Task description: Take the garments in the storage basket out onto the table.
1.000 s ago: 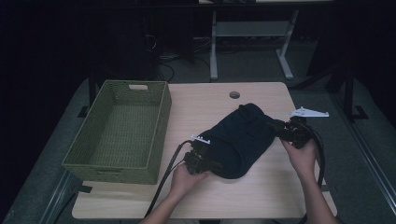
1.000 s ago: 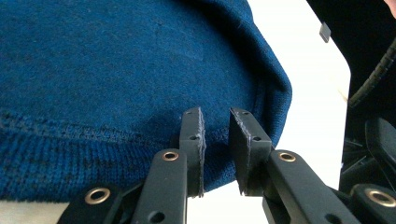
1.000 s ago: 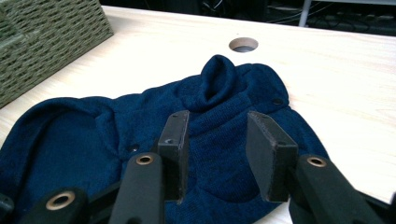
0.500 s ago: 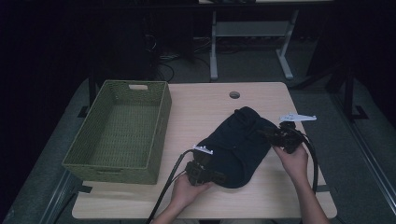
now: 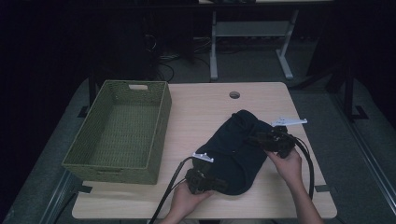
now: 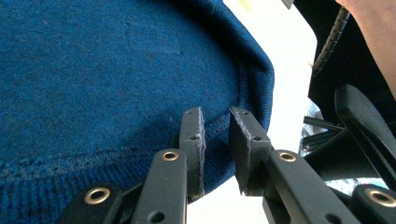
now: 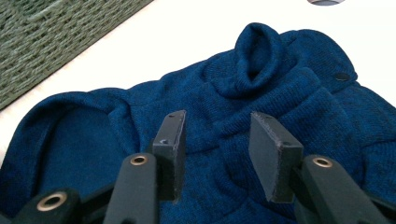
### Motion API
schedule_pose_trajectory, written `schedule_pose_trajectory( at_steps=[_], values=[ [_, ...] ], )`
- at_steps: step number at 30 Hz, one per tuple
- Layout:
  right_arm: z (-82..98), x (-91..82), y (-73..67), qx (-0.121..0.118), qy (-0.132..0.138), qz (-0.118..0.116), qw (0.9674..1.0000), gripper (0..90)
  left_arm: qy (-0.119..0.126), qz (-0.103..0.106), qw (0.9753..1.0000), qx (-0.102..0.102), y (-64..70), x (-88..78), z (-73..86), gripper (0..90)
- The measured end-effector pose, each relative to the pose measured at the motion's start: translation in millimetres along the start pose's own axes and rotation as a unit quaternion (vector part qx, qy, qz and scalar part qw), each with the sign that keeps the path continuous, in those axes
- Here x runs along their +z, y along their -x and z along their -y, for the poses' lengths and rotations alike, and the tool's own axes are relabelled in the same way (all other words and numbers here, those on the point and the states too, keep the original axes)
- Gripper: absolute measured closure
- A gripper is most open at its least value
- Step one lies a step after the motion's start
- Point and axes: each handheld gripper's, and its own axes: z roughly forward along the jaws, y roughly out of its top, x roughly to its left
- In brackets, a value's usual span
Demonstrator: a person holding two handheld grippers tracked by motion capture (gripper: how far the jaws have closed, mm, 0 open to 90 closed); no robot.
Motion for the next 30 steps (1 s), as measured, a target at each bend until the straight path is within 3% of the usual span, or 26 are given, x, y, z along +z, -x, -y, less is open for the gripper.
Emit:
schedule_pose_trajectory(
  at_steps=[6,14,16,19,23,30],
  values=[
    [1.2,-0.9,-6.3,0.004,-0.007,-0.007,0.9999,54.6,-0.001,0.008,1.0,0.005,4.8,0.4,3.6,74.7],
    [8.9,-7.4,-8.5,0.013,-0.01,-0.009,0.9998,53.1,0.038,0.0,0.9992,0.015,4.5,-22.3,-13.5,73.4],
    [14.4,-9.2,-10.9,0.015,-0.016,-0.012,0.9997,54.5,0.058,-0.006,0.9982,0.011,-2.1,-31.1,-22.9,72.8],
    [19.2,-9.9,-12.4,0.017,-0.018,-0.021,0.9995,56.7,0.07,-0.015,0.9974,0.011,-7.2,-36.6,-28.5,72.4],
    [34.8,-9.8,-17.7,0.023,-0.031,-0.038,0.9985,61.0,0.103,-0.04,0.9939,0.0,-21.2,-46.4,-39.2,72.4],
    [56.5,-9.5,-18.8,0.035,-0.036,-0.067,0.9965,71.3,0.106,-0.066,0.9921,-0.003,-36.2,-44.6,-47.1,72.4]
  ],
)
